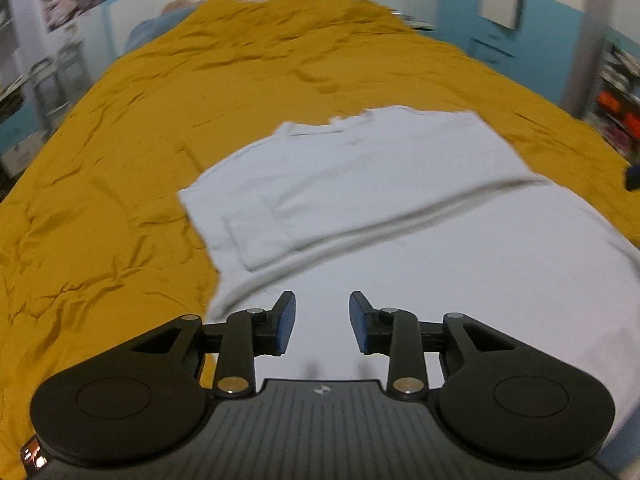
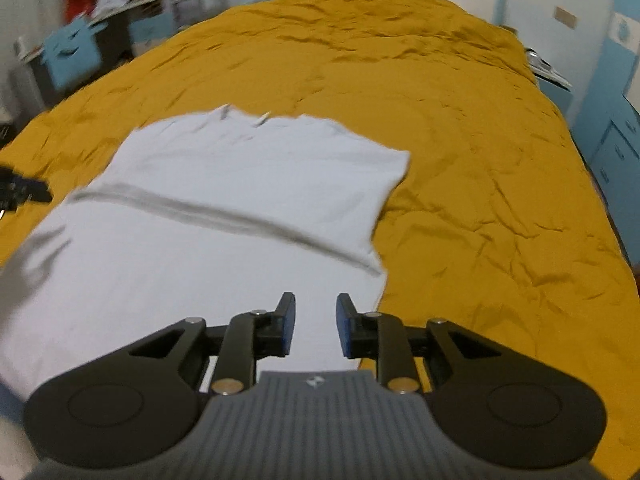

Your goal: Fold small clothes

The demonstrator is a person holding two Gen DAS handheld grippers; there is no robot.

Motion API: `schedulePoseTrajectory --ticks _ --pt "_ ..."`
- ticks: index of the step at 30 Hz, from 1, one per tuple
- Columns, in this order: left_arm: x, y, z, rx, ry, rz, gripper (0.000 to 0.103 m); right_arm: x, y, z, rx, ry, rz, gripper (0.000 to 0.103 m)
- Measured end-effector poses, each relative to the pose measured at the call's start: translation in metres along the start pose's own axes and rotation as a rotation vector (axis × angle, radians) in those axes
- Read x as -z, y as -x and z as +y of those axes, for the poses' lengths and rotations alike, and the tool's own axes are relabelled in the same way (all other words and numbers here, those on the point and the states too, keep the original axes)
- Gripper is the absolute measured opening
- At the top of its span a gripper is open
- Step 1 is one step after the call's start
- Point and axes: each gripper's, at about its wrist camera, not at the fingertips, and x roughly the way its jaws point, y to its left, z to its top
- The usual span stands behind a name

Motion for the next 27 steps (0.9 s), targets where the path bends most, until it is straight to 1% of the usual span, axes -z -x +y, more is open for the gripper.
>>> schedulePoseTrajectory --ticks 2,4,6,8,11,13,15,17,19,21,23,25,27 --pt "0.011 0.01 -0.011 0.037 -0.05 -0.007 0.045 0.013 0.008 0.014 -0.01 0.038 0.011 0.019" --pt "0.023 0.02 -0.022 0.077 -0.09 -0.007 0.055 0.028 0.016 0.029 -0.019 0.079 0.023 0.023" --pt "0.035 0.025 -0.029 0.11 -0.12 0.0 0.059 0.042 0.02 0.044 -0.03 0.121 0.035 0.027" --pt "0.047 0.031 -0.037 0.14 -0.157 0.011 0.06 0.057 0.021 0.057 -0.043 0.16 0.049 0.029" --pt "0.067 0.036 -0.049 0.181 -0.235 0.036 0.066 0.079 0.022 0.078 -0.069 0.235 0.082 0.035" --pt "0.08 0.039 -0.057 0.207 -0.294 0.04 0.074 0.092 0.02 0.09 -0.09 0.283 0.104 0.043" --pt "0.093 0.04 -0.066 0.233 -0.364 0.064 0.076 0.105 0.018 0.102 -0.109 0.33 0.125 0.05" --pt "0.105 0.041 -0.076 0.239 -0.434 0.094 0.078 0.117 0.016 0.113 -0.111 0.387 0.143 0.057" --pt "0.117 0.043 -0.082 0.247 -0.491 0.111 0.084 0.128 0.015 0.123 -0.097 0.465 0.153 0.07" --pt "0.129 0.042 -0.089 0.265 -0.543 0.131 0.086 0.141 0.017 0.133 -0.08 0.56 0.152 0.079" --pt "0.142 0.04 -0.097 0.251 -0.594 0.16 0.087 0.15 0.019 0.139 -0.072 0.636 0.161 0.08" --pt "0.154 0.033 -0.105 0.215 -0.657 0.187 0.09 0.157 0.017 0.14 -0.065 0.683 0.177 0.081" --pt "0.165 0.026 -0.111 0.189 -0.699 0.168 0.094 0.165 0.012 0.141 -0.05 0.721 0.197 0.081"
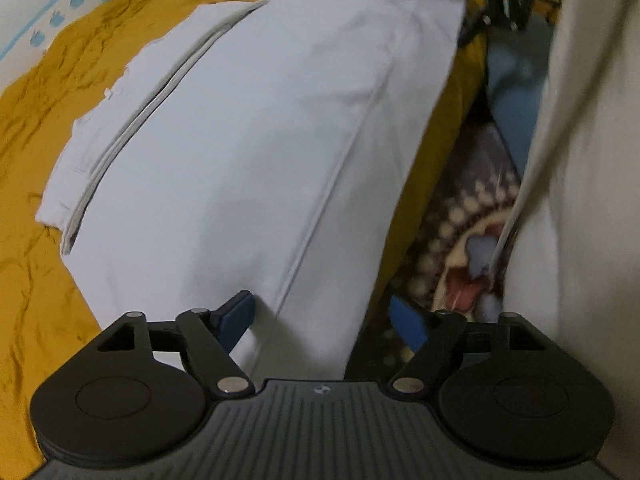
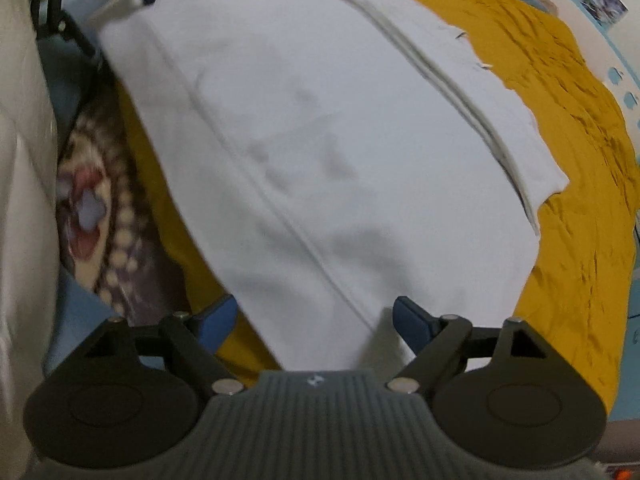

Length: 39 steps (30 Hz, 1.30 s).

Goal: Fold small clothes
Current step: 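Grasp the sweatshirt hem with both grippers and lift it, then fold the held hem toward the collar with both grippers and release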

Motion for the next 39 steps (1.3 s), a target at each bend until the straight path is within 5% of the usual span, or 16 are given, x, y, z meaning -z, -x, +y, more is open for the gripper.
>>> schedulePoseTrajectory --ticks 8,14,16,20,23,25,29,32,39 --pt "0.008 -0.027 -0.028 -0.109 -0.144 0.031 0.103 0.001 -0.024 0.006 0.022 0.069 0.038 0.083" --pt "0.008 -0.028 -0.031 -0.159 -0.124 0.034 0.103 -0.003 -0.025 0.003 0.018 0.044 0.036 0.081" --pt "0.009 -0.025 -0.029 -0.199 -0.116 0.029 0.074 -0.003 -0.025 0.005 0.027 0.04 0.028 0.075" --pt "0.009 -0.008 -0.012 -0.172 -0.026 0.002 0.044 -0.003 -0.016 0.004 0.034 0.061 0.007 0.056" --pt "0.003 0.009 0.004 -0.136 0.077 -0.026 0.022 -0.003 -0.003 0.004 0.033 0.085 -0.017 0.031" --pt "-0.002 0.018 0.009 -0.14 0.107 -0.039 0.018 -0.007 0.009 -0.002 0.03 0.073 -0.042 0.011" --pt "-0.007 0.035 0.022 -0.169 0.15 -0.078 0.017 -0.015 0.033 -0.018 0.044 0.047 -0.105 0.008" --pt "-0.014 0.045 0.045 -0.176 0.245 -0.12 0.007 -0.024 0.047 -0.035 0.073 -0.002 -0.159 0.008" --pt "-0.029 0.034 0.109 -0.191 0.42 -0.155 0.007 -0.056 0.025 -0.072 0.175 -0.067 -0.2 0.007"
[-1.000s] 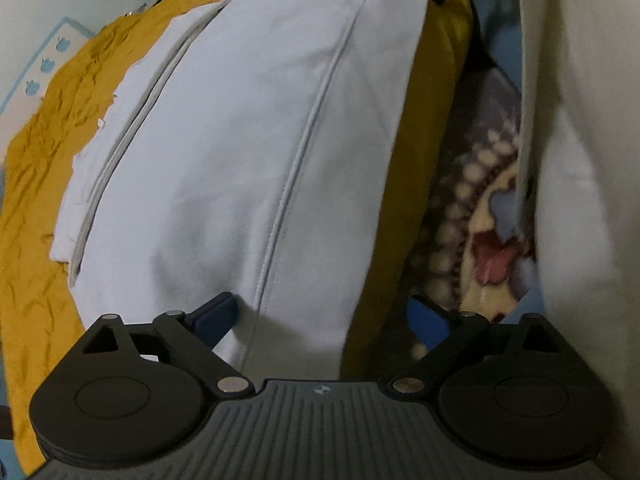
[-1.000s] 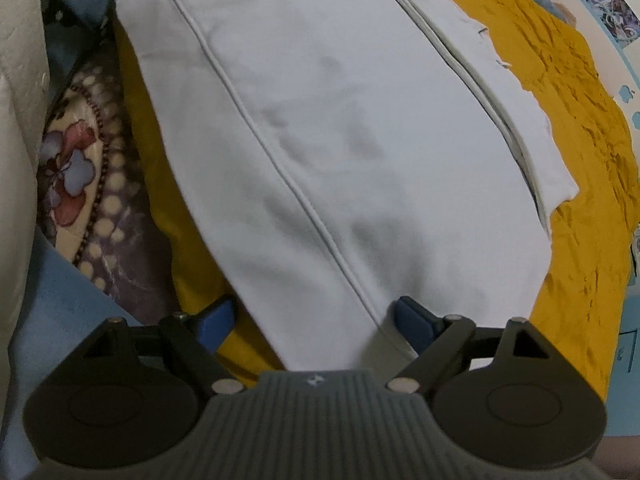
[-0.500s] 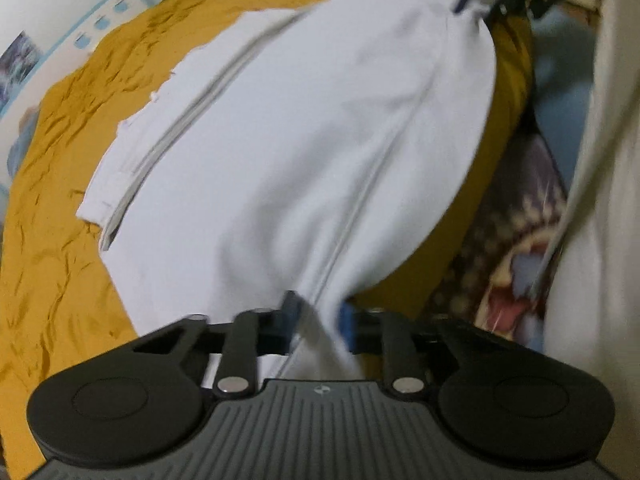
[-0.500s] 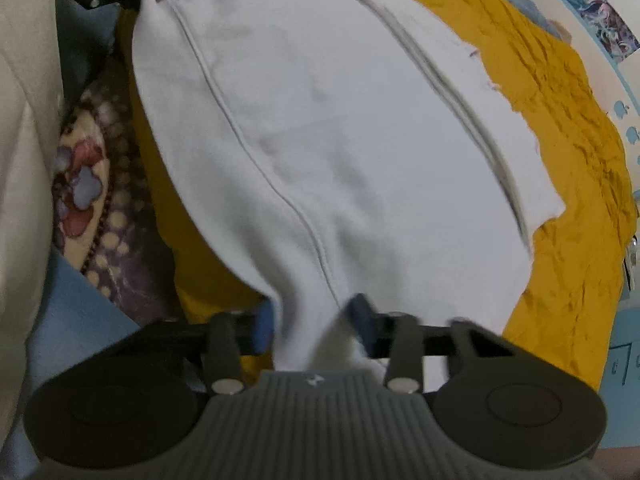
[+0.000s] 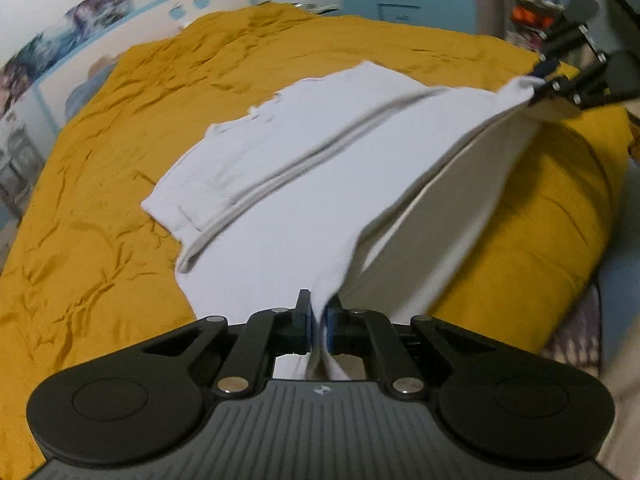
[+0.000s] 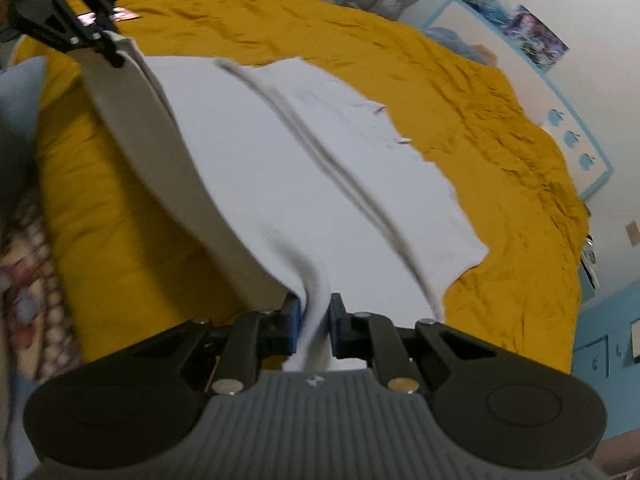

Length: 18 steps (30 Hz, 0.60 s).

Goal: Fold small clothes
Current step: 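Fold the held hem toward the collar with both grippers and release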

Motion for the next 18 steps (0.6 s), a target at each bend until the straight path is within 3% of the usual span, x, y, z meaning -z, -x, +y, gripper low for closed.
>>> schedulePoseTrajectory --ticks 7,11,13,18 --pt "-0.009 -0.056 0.057 0.087 0.238 0.066 0.009 -0.021 -0.07 -0.029 -0.013 -0.112 0.05 0.007" --pt "-0.001 -0.077 0.078 0.107 0.344 0.1 0.029 -0.023 -0.098 -0.036 -0.047 -0.154 0.088 0.01" --pt "0.004 -0.079 0.093 0.137 0.417 0.096 0.035 -0.021 -0.105 -0.04 -0.045 -0.178 0.09 0.023" --pt "0.011 -0.078 0.116 0.177 0.551 0.067 0.036 -0.02 -0.108 -0.063 -0.05 -0.293 0.07 0.039"
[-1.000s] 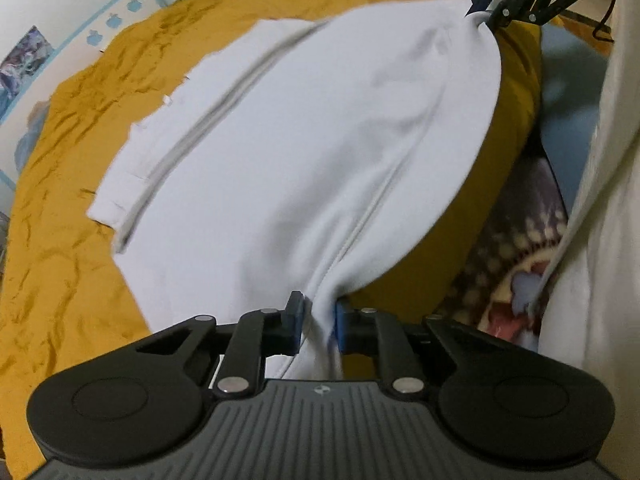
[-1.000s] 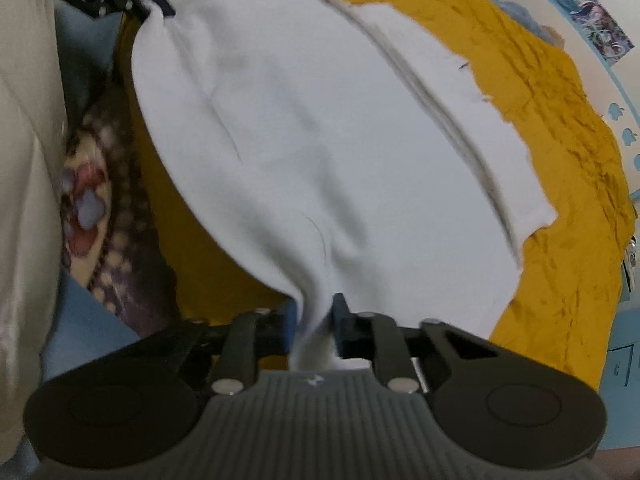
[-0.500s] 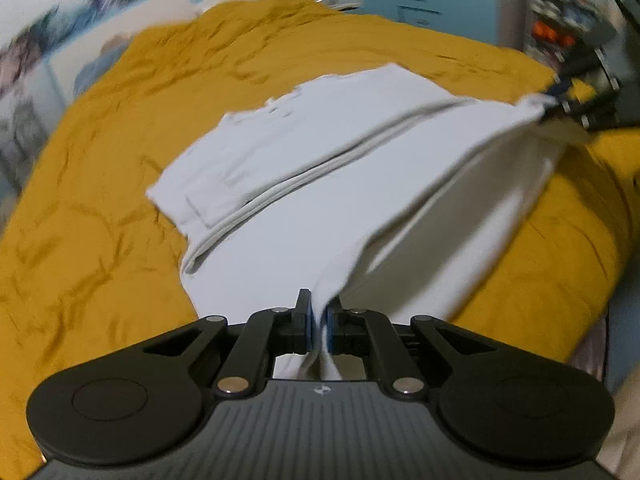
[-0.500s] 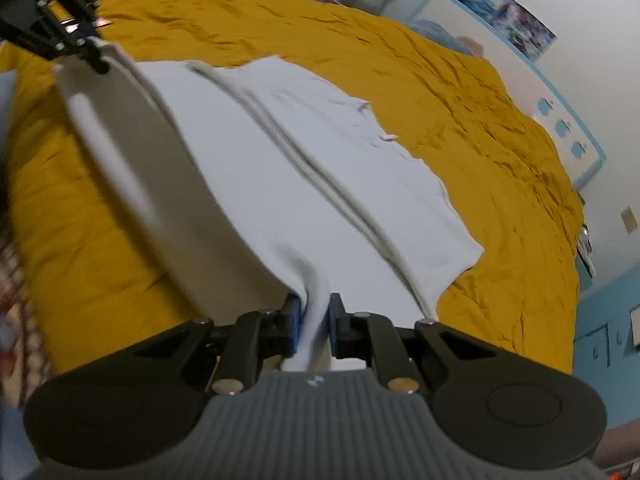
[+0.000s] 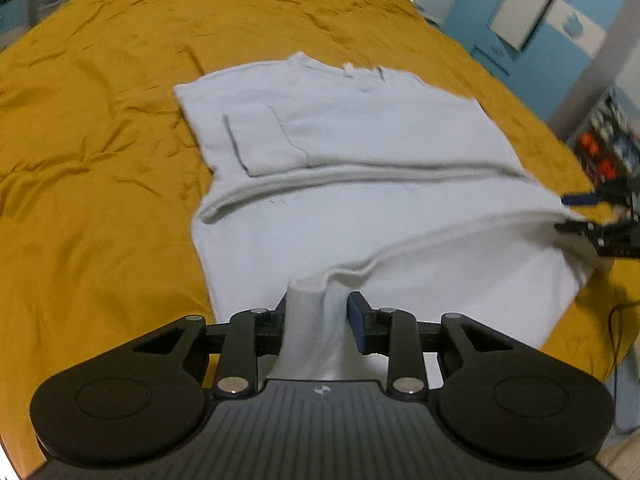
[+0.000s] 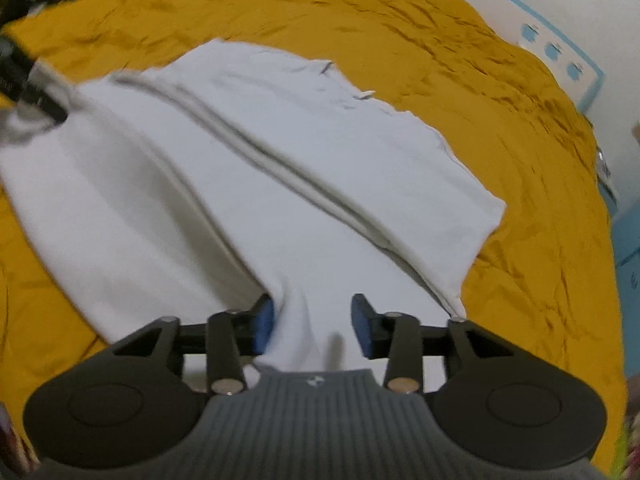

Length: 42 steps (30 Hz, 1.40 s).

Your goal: Fold small clothes

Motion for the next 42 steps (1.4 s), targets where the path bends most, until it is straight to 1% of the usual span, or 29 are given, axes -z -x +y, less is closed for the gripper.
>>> schedulePoseTrajectory --ticks 3,6,9,11,13,16,19,22,25,29,31,32,33,34,35,36,39,40,42 --pt "-0.005 0.005 0.012 0.013 0.074 -0.022 0.036 -0.003 0.001 -0.017 -0.027 -0.11 -0.021 0.042" --pt "-0.015 0.001 0.026 0.059 0.136 -0.018 0.036 -0.007 0.006 -0.038 -0.017 -0.236 -0.056 0.042" --pt "-0.015 0.003 0.035 0.115 0.185 -0.008 0.036 -0.006 0.01 -0.058 -0.016 -0.343 -0.069 0.042" --pt "-0.012 0.007 0.038 0.157 0.209 -0.008 0.042 -0.002 0.016 -0.066 -0.025 -0.384 -0.08 0.042" --pt "-0.008 0.01 0.038 0.18 0.209 -0.002 0.044 0.003 0.02 -0.071 -0.044 -0.411 -0.085 0.046" --pt "-0.001 0.014 0.034 0.163 0.182 -0.01 0.044 0.012 0.022 -0.075 -0.049 -0.429 -0.08 0.052" --pt "0.006 0.017 0.04 0.155 0.217 -0.027 0.044 0.023 0.02 -0.078 -0.043 -0.437 -0.056 0.054" --pt "0.009 0.02 0.045 0.157 0.265 -0.05 0.044 0.031 0.01 -0.086 -0.064 -0.462 -0.036 0.054" --pt "0.009 0.025 0.043 0.17 0.271 -0.065 0.044 0.033 -0.004 -0.095 -0.095 -0.496 -0.024 0.054" --pt "0.01 0.023 0.04 0.14 0.268 -0.061 0.044 0.033 -0.03 -0.106 -0.104 -0.527 0.021 0.053" --pt "0.011 0.021 0.042 0.136 0.284 -0.065 0.044 0.037 -0.043 -0.113 -0.128 -0.57 0.043 0.049" --pt "0.011 0.019 0.042 0.131 0.293 -0.067 0.044 0.039 -0.047 -0.117 -0.15 -0.6 0.045 0.044" --pt "0.011 0.018 0.042 0.121 0.3 -0.074 0.036 0.042 -0.049 -0.119 -0.171 -0.629 0.044 0.036" --pt "0.011 0.017 0.041 0.11 0.303 -0.079 0.026 0.042 -0.05 -0.121 -0.186 -0.651 0.039 0.024" --pt "0.011 0.017 0.04 0.095 0.301 -0.087 0.021 0.043 -0.049 -0.121 -0.194 -0.663 0.03 0.018" --pt "0.01 0.018 0.037 0.079 0.294 -0.097 0.011 0.043 -0.045 -0.12 -0.192 -0.66 0.018 0.011" --pt "0.007 0.021 0.029 0.038 0.265 -0.115 0.009 0.04 -0.03 -0.114 -0.172 -0.621 -0.024 0.006" --pt "0.006 0.024 0.025 0.013 0.246 -0.123 0.008 0.039 -0.023 -0.112 -0.164 -0.604 -0.036 0.004" --pt "0.004 0.028 0.019 -0.013 0.216 -0.135 0.007 0.034 -0.008 -0.107 -0.143 -0.568 -0.06 0.003"
